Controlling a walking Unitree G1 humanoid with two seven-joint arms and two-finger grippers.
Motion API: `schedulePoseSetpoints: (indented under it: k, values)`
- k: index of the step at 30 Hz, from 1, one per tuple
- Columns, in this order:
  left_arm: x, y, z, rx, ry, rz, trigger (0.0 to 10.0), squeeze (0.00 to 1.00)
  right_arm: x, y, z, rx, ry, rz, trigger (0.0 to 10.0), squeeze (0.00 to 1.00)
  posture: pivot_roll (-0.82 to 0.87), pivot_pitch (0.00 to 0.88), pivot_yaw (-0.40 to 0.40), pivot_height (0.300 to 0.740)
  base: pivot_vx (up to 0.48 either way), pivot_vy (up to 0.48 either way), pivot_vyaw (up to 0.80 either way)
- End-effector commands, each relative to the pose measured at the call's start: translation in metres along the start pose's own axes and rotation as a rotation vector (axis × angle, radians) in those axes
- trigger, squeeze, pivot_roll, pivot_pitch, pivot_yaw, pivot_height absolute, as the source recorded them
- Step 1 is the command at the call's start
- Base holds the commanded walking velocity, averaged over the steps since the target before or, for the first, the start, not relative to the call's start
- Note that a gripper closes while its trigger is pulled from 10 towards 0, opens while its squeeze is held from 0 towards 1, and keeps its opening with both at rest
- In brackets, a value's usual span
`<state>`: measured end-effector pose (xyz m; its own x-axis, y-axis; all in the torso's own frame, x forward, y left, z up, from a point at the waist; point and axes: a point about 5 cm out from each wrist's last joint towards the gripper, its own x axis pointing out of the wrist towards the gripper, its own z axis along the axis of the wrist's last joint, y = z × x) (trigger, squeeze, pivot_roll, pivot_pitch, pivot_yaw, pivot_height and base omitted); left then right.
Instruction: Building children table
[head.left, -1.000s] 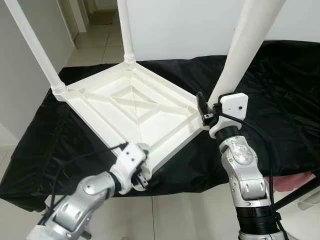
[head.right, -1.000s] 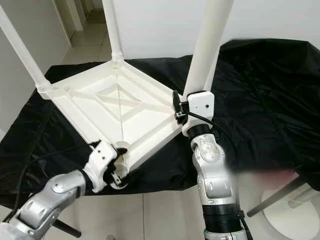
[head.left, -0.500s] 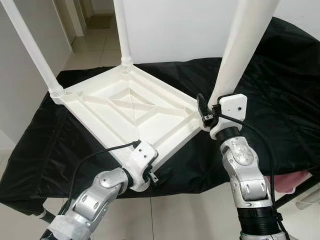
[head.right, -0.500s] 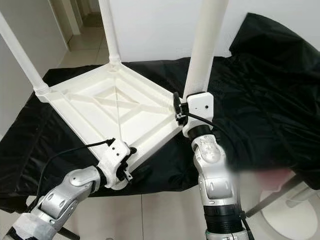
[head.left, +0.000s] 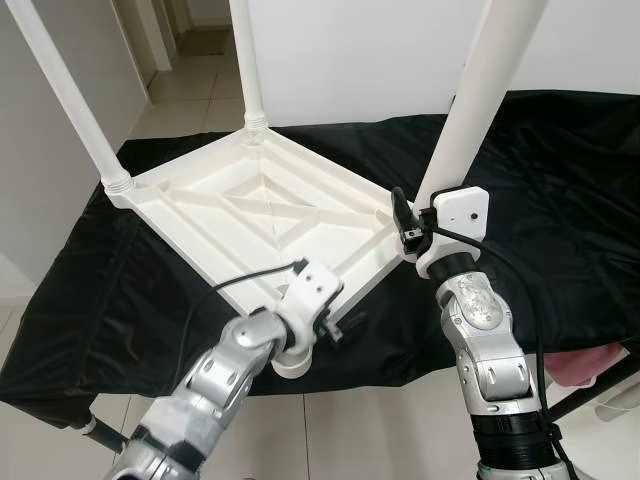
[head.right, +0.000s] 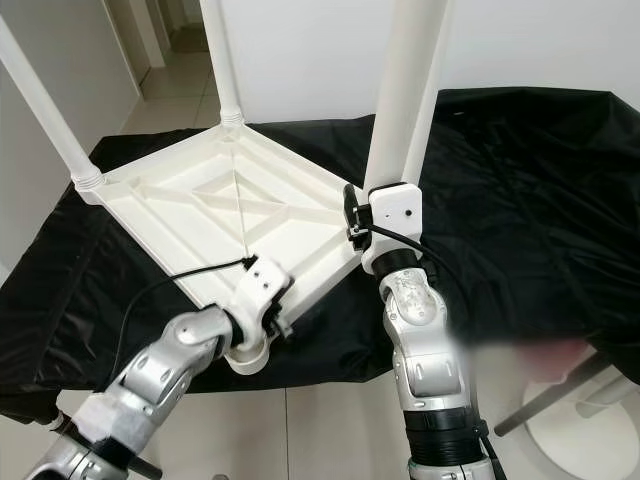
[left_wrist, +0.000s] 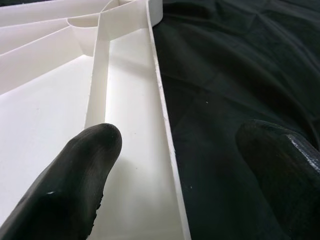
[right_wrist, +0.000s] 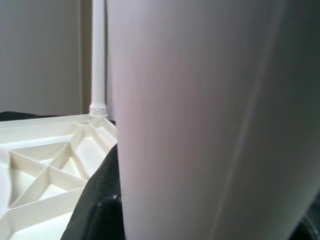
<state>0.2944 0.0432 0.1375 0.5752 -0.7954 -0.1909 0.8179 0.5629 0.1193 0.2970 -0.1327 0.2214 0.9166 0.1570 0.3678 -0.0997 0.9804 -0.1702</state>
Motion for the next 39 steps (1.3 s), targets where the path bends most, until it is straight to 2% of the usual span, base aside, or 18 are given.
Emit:
schedulePoseSetpoints:
  k: [1, 6, 8, 12, 16, 17, 19, 20, 22, 23, 26, 30, 33, 36, 39]
  values:
    - [-0.003, 0.008, -0.004, -0.022, 0.024, 0.134, 10.0, 0.0, 0.003, 0.001, 0.005, 0.0, -0.018, -0.002, 10.0, 0.0, -0.02, 0.014, 0.082, 0.74, 0.0, 0.0, 0.0]
    - [-0.001, 0.011, 0.0, -0.039, 0.017, 0.151, 10.0, 0.0, 0.003, 0.001, 0.004, 0.0, -0.017, -0.003, 10.0, 0.0, -0.02, 0.02, 0.081, 0.74, 0.0, 0.0, 0.0]
    - [0.004, 0.012, 0.004, -0.027, 0.007, 0.172, 10.0, 0.0, 0.004, 0.002, 0.004, 0.003, -0.016, -0.002, 10.0, 0.0, -0.01, 0.02, 0.078, 0.74, 0.0, 0.0, 0.0]
    - [0.007, 0.012, 0.018, -0.023, -0.066, 0.139, 10.0, 0.0, 0.004, 0.004, 0.004, 0.008, -0.018, 0.001, 10.0, 0.0, -0.02, 0.022, 0.078, 0.74, 0.0, 0.0, 0.0]
    - [0.006, 0.012, 0.021, -0.025, -0.089, 0.123, 10.0, 0.0, 0.004, 0.004, 0.005, 0.008, -0.018, 0.001, 10.0, 0.0, -0.02, 0.022, 0.078, 0.74, 0.0, 0.0, 0.0]
    - [-0.008, 0.015, 0.026, -0.006, -0.146, 0.058, 10.0, 0.0, 0.002, 0.003, 0.004, 0.012, -0.022, 0.0, 10.0, 0.0, -0.01, 0.022, 0.081, 0.74, 0.0, 0.0, 0.0]
    - [-0.029, 0.017, 0.029, 0.013, -0.185, -0.05, 10.0, 0.0, -0.001, 0.001, 0.003, 0.016, -0.024, 0.0, 10.0, 0.0, -0.01, 0.021, 0.08, 0.74, 0.0, 0.0, 0.0]
    - [-0.029, 0.017, 0.029, 0.013, -0.185, -0.05, 10.0, 0.0, -0.001, 0.001, 0.003, 0.016, -0.024, 0.0, 10.0, 0.0, -0.01, 0.021, 0.08, 0.74, 0.0, 0.0, 0.0]
    - [-0.042, 0.016, 0.028, 0.048, -0.186, -0.121, 10.0, 0.0, -0.006, 0.001, 0.001, 0.025, -0.022, 0.01, 10.0, 0.0, -0.01, 0.021, 0.079, 0.74, 0.0, 0.0, 0.0]
    - [-0.042, 0.016, 0.028, 0.048, -0.186, -0.121, 10.0, 0.0, -0.006, 0.001, 0.001, 0.025, -0.022, 0.01, 10.0, 0.0, -0.01, 0.021, 0.079, 0.74, 0.0, 0.0, 0.0]
    - [-0.06, 0.022, 0.024, 0.088, -0.145, -0.197, 10.0, 0.0, -0.014, -0.002, -0.006, 0.01, 0.005, 0.018, 10.0, 0.0, -0.01, 0.02, 0.081, 0.74, 0.0, 0.0, 0.0]
    - [-0.064, 0.025, 0.021, 0.073, -0.122, -0.21, 10.0, 0.0, -0.016, -0.003, -0.007, 0.005, 0.011, 0.015, 10.0, 0.0, -0.01, 0.021, 0.085, 0.74, 0.0, 0.0, 0.0]
    - [-0.071, 0.036, 0.012, 0.068, -0.083, -0.178, 10.0, 0.0, -0.019, -0.005, -0.008, 0.001, 0.016, 0.006, 10.0, 0.0, -0.01, 0.02, 0.089, 0.74, 0.0, 0.0, 0.0]
    - [-0.076, 0.048, -0.001, 0.126, -0.02, -0.118, 10.0, 0.0, -0.024, -0.005, -0.009, 0.005, 0.021, 0.003, 10.0, 0.0, -0.01, 0.024, 0.085, 0.74, 0.0, 0.0, 0.0]
    - [-0.08, 0.051, -0.008, 0.163, 0.017, -0.121, 10.0, 0.0, -0.025, -0.004, -0.009, 0.007, 0.024, 0.006, 10.0, 0.0, -0.01, 0.024, 0.085, 0.74, 0.0, 0.0, 0.0]
